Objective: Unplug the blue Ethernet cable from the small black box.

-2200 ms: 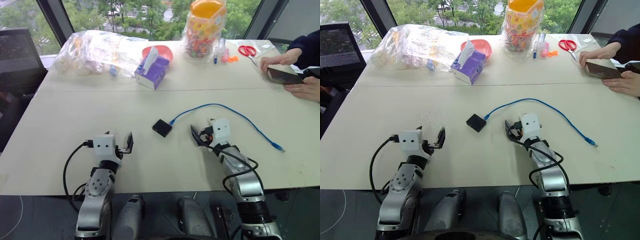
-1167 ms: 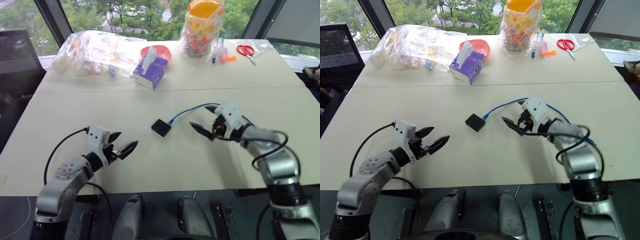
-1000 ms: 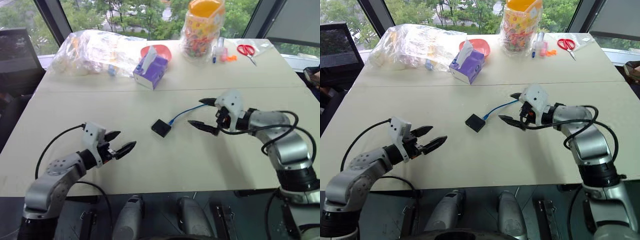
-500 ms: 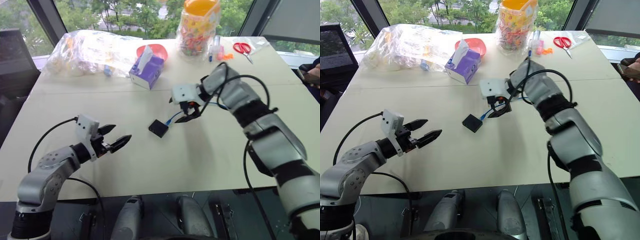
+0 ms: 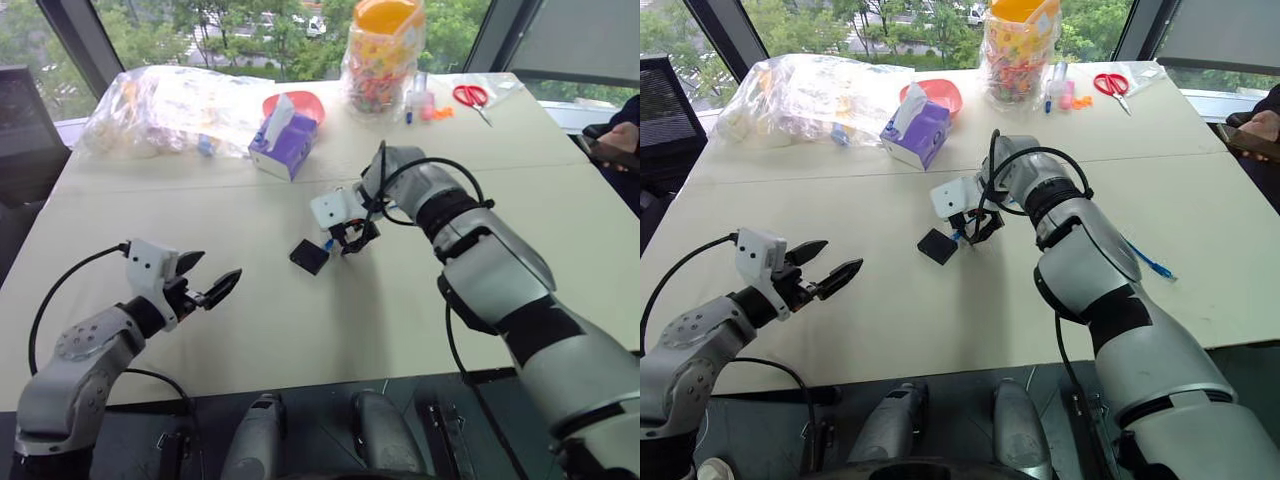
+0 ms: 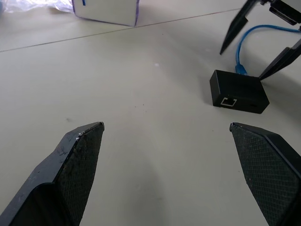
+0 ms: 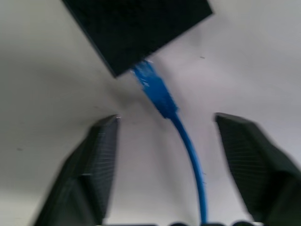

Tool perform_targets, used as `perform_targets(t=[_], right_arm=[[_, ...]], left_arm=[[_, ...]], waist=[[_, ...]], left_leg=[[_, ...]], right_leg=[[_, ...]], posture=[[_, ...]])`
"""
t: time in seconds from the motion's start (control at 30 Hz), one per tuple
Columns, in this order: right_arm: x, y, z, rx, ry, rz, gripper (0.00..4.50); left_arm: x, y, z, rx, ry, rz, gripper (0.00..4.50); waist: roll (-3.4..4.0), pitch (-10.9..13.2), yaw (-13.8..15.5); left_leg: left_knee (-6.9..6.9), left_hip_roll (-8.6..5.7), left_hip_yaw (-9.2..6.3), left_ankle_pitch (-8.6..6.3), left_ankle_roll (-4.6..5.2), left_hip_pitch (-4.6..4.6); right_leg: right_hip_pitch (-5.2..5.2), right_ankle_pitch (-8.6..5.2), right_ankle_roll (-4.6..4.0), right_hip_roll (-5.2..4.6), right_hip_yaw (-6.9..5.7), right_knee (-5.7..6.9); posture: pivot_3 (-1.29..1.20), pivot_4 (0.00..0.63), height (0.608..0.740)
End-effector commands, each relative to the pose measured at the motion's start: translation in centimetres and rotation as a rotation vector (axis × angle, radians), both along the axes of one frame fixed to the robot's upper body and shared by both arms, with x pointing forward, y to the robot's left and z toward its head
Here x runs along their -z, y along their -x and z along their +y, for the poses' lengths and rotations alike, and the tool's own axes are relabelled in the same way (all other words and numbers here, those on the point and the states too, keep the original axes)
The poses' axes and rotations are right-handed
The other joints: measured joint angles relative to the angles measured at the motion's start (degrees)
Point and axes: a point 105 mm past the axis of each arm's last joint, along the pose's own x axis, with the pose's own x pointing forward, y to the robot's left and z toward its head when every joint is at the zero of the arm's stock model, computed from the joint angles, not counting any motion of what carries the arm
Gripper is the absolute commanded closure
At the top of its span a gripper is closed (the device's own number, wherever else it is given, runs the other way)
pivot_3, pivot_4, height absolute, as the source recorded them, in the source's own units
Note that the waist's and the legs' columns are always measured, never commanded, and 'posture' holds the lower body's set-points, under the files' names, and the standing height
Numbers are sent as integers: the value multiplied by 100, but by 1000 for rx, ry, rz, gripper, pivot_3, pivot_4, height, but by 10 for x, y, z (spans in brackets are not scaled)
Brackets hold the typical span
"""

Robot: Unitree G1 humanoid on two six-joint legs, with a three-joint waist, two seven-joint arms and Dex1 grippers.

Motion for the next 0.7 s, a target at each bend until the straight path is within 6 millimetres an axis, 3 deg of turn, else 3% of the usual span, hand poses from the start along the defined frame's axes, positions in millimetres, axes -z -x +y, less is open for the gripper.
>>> perform_targets(t=[0.03,0.13,0.3,0.4,0.47,0.57,0.7], right_arm=[[4,8,14,-74,37,13,2949],[5,9,17,-95,31,7,4429],[-15,-9,12,-135,-72,-210,4429],[-36,-14,17,-110,-268,-285,4429],[-51,-19,10,-119,-366,-416,4429],[-65,-18,-2,-181,-473,-645,4429],[-61,1,-7,-210,-599,-808,4429]], left_arm=[[-18,-1,5,-31,-21,-89,0],[-21,-7,6,-35,-29,-106,0],[-30,-23,-2,1,-13,-145,0],[-35,-35,-6,-3,18,-165,0],[-43,-42,-18,42,82,-177,0],[-52,-48,-40,124,177,-164,0],[-58,-52,-61,239,232,-126,0]], waist=[[0,0,-5],[0,0,4],[-1,0,24],[-1,1,37],[-2,1,37],[-5,0,129],[-6,0,162]], left_leg=[[-1,1,0,0,0,6],[-2,5,0,0,0,22],[0,5,-3,2,-3,38],[1,5,-2,6,-8,36],[1,4,-2,6,-8,34],[1,4,-4,6,-8,27],[-5,3,-2,5,-8,23]], right_leg=[[1,0,0,2,2,5],[5,-4,-7,5,4,27],[5,-24,-38,7,5,66],[7,-25,-36,6,7,63],[7,-26,-28,6,8,63],[6,-25,0,6,6,63],[3,-26,4,4,8,60]], posture=[[0,150,726],[0,150,726],[0,150,726],[0,150,726],[0,150,726],[0,150,726],[0,150,726]])
